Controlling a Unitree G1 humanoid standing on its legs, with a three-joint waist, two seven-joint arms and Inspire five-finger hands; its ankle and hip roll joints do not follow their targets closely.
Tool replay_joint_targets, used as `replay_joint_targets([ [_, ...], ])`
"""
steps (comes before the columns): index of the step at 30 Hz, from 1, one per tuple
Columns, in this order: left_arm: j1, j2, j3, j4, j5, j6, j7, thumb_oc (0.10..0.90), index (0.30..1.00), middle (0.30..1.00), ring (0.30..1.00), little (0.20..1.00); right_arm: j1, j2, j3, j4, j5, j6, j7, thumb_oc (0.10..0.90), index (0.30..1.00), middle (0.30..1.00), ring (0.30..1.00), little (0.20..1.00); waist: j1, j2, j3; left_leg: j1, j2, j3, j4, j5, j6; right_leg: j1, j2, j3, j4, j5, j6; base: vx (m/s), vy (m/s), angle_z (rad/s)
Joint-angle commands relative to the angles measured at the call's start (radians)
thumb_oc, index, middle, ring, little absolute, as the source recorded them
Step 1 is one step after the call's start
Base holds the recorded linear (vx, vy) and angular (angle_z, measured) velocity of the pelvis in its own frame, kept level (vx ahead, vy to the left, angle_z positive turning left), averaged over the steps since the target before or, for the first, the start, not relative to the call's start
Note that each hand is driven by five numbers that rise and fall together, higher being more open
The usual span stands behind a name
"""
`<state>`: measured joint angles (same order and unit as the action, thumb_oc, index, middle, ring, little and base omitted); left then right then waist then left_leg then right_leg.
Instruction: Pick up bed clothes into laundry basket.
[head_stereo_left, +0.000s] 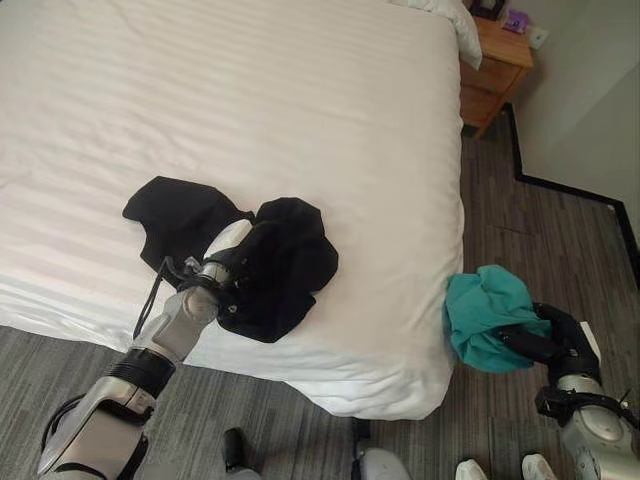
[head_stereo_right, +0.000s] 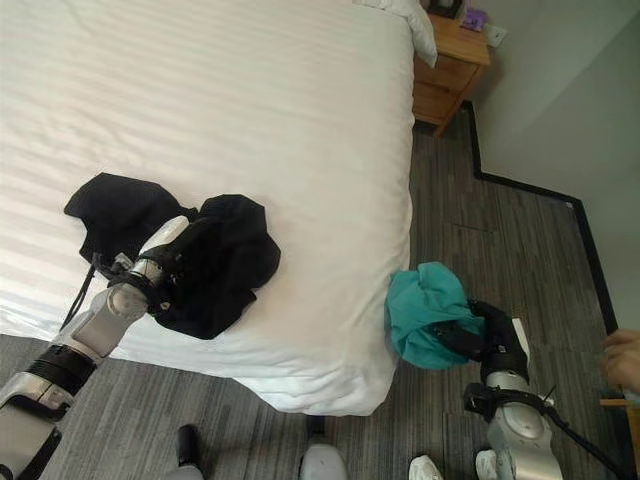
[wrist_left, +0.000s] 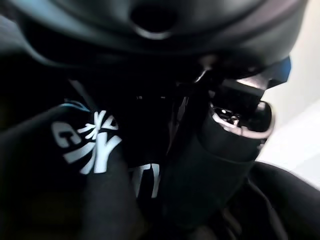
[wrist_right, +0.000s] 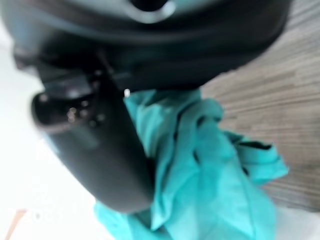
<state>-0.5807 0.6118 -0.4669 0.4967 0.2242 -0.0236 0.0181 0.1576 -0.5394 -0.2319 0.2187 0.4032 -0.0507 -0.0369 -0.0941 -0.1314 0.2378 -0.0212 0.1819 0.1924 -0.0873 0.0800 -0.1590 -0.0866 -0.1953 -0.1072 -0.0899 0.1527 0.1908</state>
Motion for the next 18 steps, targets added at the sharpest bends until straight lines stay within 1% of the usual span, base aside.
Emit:
replay_joint_targets([
  [1,-0.11,-0.066,-0.092,0.142,0.127,-0.006,-0.027,0.8,0.9,0.9,0.9,0.9,-0.095,-0.054,-0.09,-0.13,0.049,-0.14,-0.043,0.4,0.3,0.3,0.3,0.3,-0.039,-0.015,0.014,-0.026,-0.097,0.011,0.006,-0.046,0.115,0.029,0.078,0.015,0.072,-0.124,-0.009,-0.02,-0.03,0.09],
  [2,-0.103,-0.08,-0.107,0.118,0.143,-0.004,-0.054,0.8,0.9,0.9,0.9,0.9,-0.086,-0.048,-0.097,-0.138,0.055,-0.142,-0.045,0.4,0.3,0.3,0.3,0.3,-0.039,-0.018,0.014,-0.027,-0.096,0.009,0.007,-0.049,0.116,0.029,0.079,0.017,0.068,-0.123,-0.01,0.01,-0.023,0.11],
  [5,-0.086,-0.085,-0.105,0.074,0.138,-0.006,-0.069,0.8,0.9,0.9,0.9,0.9,-0.07,-0.037,-0.11,-0.147,0.046,-0.14,-0.049,0.4,0.3,0.3,0.3,0.3,-0.032,-0.017,0.009,-0.024,-0.097,0.009,0.008,-0.053,0.118,0.033,0.079,0.019,0.06,-0.122,-0.01,0.01,-0.003,0.02],
  [6,-0.07,-0.087,-0.099,0.058,0.13,-0.006,-0.077,0.485,0.427,0.427,0.427,0.427,-0.064,-0.035,-0.114,-0.149,0.041,-0.139,-0.052,0.4,0.3,0.3,0.3,0.3,-0.029,-0.016,0.007,-0.021,-0.098,0.008,0.008,-0.054,0.118,0.036,0.08,0.019,0.059,-0.123,-0.011,0.0,0.0,0.0],
  [7,-0.029,-0.098,-0.058,0.034,0.06,-0.004,-0.087,0.4,0.3,0.3,0.3,0.3,-0.055,-0.03,-0.129,-0.155,0.029,-0.133,-0.055,0.4,0.3,0.3,0.3,0.3,-0.024,-0.012,0.004,-0.018,-0.099,0.007,0.007,-0.057,0.118,0.04,0.079,0.022,0.056,-0.125,-0.012,0.0,0.0,0.0],
  [8,-0.025,-0.097,-0.056,0.03,0.057,-0.003,-0.088,0.4,0.3,0.3,0.3,0.3,-0.053,-0.031,-0.128,-0.158,0.029,-0.132,-0.055,0.4,0.3,0.3,0.3,0.3,-0.025,-0.011,0.002,-0.017,-0.099,0.008,0.007,-0.057,0.118,0.04,0.079,0.022,0.056,-0.125,-0.012,0.0,0.0,0.0],
  [9,0.014,-0.105,0.0,0.011,-0.048,-0.002,-0.081,0.4,0.3,0.3,0.3,0.3,-0.05,-0.023,-0.141,-0.165,0.03,-0.13,-0.056,0.4,0.3,0.3,0.3,0.3,-0.018,-0.007,0.0,-0.015,-0.1,0.007,0.007,-0.058,0.118,0.042,0.078,0.022,0.055,-0.127,-0.014,0.02,-0.013,-0.04],
  [10,0.071,-0.105,0.066,-0.064,-0.155,-0.014,-0.072,0.4,0.3,0.3,0.3,0.3,-0.044,-0.013,-0.145,-0.168,0.034,-0.124,-0.055,0.4,0.3,0.3,0.3,0.3,-0.012,0.002,-0.007,-0.01,-0.101,0.007,0.006,-0.06,0.118,0.047,0.076,0.021,0.053,-0.129,-0.017,0.02,-0.015,-0.06],
  [11,0.102,-0.102,0.093,-0.107,-0.187,-0.018,-0.074,0.4,0.3,0.3,0.3,0.3,-0.043,-0.01,-0.146,-0.167,0.033,-0.12,-0.055,0.4,0.3,0.3,0.3,0.3,-0.008,0.007,-0.009,-0.007,-0.102,0.006,0.006,-0.061,0.118,0.05,0.076,0.02,0.052,-0.129,-0.018,0.02,-0.008,-0.1],
  [12,0.112,-0.098,0.099,-0.118,-0.188,-0.013,-0.077,0.4,0.3,0.3,0.3,0.3,-0.042,-0.011,-0.142,-0.167,0.033,-0.119,-0.056,0.4,0.3,0.3,0.3,0.3,-0.011,0.007,-0.011,-0.006,-0.102,0.006,0.006,-0.061,0.118,0.051,0.076,0.02,0.052,-0.129,-0.018,0.0,-0.008,-0.11],
  [13,0.145,-0.094,0.136,-0.159,-0.227,-0.029,-0.068,0.4,0.3,0.3,0.3,0.3,-0.042,-0.004,-0.148,-0.163,0.031,-0.117,-0.054,0.4,0.3,0.3,0.3,0.3,-0.001,0.013,-0.012,-0.005,-0.103,0.005,0.006,-0.061,0.117,0.053,0.075,0.016,0.051,-0.13,-0.019,0.0,-0.033,-0.08],
  [14,0.251,-0.094,0.224,-0.259,-0.332,-0.049,-0.05,0.4,0.3,0.3,0.3,0.3,-0.04,0.013,-0.149,-0.159,0.028,-0.112,-0.052,0.4,0.3,0.3,0.3,0.3,0.013,0.022,-0.017,0.001,-0.104,0.001,0.006,-0.062,0.116,0.061,0.073,0.011,0.049,-0.13,-0.022,0.0,-0.033,0.0],
  [15,0.261,-0.092,0.229,-0.269,-0.335,-0.046,-0.052,0.4,0.3,0.3,0.3,0.3,-0.038,0.012,-0.145,-0.16,0.028,-0.112,-0.052,0.4,0.3,0.3,0.3,0.3,0.01,0.022,-0.019,0.002,-0.103,0.001,0.005,-0.062,0.116,0.062,0.073,0.011,0.048,-0.13,-0.022,0.01,-0.056,-0.08],
  [16,0.385,-0.099,0.308,-0.355,-0.418,-0.057,-0.053,0.4,0.3,0.3,0.3,0.3,-0.035,0.029,-0.141,-0.157,0.023,-0.106,-0.046,0.4,0.3,0.3,0.3,0.3,0.024,0.031,-0.031,0.011,-0.106,-0.005,0.005,-0.065,0.116,0.073,0.072,0.008,0.047,-0.132,-0.025,0.02,-0.047,-0.03],
  [17,0.443,-0.113,0.345,-0.384,-0.469,-0.066,-0.05,0.4,0.3,0.3,0.3,0.3,-0.034,0.041,-0.143,-0.158,0.023,-0.107,-0.043,0.4,0.3,0.3,0.3,0.3,0.035,0.035,-0.035,0.014,-0.107,-0.008,0.006,-0.065,0.116,0.078,0.071,0.006,0.047,-0.133,-0.027,0.02,-0.047,-0.06],
  [18,0.456,-0.111,0.352,-0.395,-0.471,-0.062,-0.051,0.4,0.3,0.3,0.3,0.3,-0.031,0.04,-0.138,-0.159,0.023,-0.106,-0.043,0.4,0.3,0.3,0.3,0.3,0.03,0.035,-0.038,0.016,-0.107,-0.008,0.005,-0.065,0.115,0.08,0.071,0.006,0.047,-0.133,-0.027,0.02,-0.036,0.0],
])
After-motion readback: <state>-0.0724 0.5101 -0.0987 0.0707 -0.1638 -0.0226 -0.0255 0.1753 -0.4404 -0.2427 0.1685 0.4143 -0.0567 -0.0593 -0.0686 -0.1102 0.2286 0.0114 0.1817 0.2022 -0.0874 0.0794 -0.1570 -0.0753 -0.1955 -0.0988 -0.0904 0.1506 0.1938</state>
